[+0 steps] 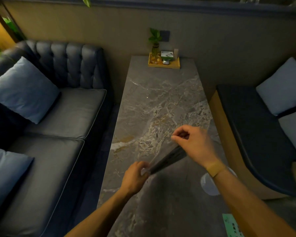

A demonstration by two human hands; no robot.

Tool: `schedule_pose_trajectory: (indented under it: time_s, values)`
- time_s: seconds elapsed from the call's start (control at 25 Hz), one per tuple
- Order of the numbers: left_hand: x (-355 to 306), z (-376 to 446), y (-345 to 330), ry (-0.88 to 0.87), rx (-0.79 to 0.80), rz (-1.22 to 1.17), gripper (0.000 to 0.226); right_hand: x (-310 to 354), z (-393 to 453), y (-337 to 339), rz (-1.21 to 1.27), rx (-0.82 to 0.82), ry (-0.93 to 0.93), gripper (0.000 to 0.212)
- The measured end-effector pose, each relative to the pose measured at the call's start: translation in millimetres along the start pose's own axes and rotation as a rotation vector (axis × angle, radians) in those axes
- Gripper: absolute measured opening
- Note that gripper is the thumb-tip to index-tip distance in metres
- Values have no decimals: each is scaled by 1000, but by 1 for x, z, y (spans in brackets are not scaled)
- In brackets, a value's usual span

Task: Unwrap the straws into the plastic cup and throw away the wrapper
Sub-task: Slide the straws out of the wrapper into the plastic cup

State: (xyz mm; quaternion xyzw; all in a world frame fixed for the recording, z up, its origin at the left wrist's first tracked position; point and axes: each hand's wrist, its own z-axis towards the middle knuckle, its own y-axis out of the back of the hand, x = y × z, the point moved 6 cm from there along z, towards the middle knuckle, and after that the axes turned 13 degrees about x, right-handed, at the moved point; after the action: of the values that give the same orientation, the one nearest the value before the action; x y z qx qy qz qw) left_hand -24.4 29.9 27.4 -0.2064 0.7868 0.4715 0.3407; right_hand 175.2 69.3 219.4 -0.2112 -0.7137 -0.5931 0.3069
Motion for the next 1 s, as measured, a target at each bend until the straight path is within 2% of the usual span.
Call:
schedule_pose_trajectory:
  time_s: [0.2, 0.32, 0.48, 0.68, 0.84, 1.0]
  values:
    - [30, -5, 15, 0, -28, 45, 11, -16, -8, 26, 327, 4, -114, 3]
    - [35, -6, 28, -39, -39, -8, 17, -32, -21, 38, 478, 5, -181, 11]
    - [29, -8, 52, -125, -85, -165, 29, -64, -42, 49, 548, -64, -276, 16]
    - [4, -12, 76, -215, -159, -232, 13, -112, -73, 52, 660, -129, -388, 18]
    - [-22, -14, 82, -306, -193, -311, 25, -147, -92, 48, 723, -242, -426, 16]
    - [-47, -19, 84, -337, -240, -309, 28, -173, -105, 44, 824, -201, -417, 11]
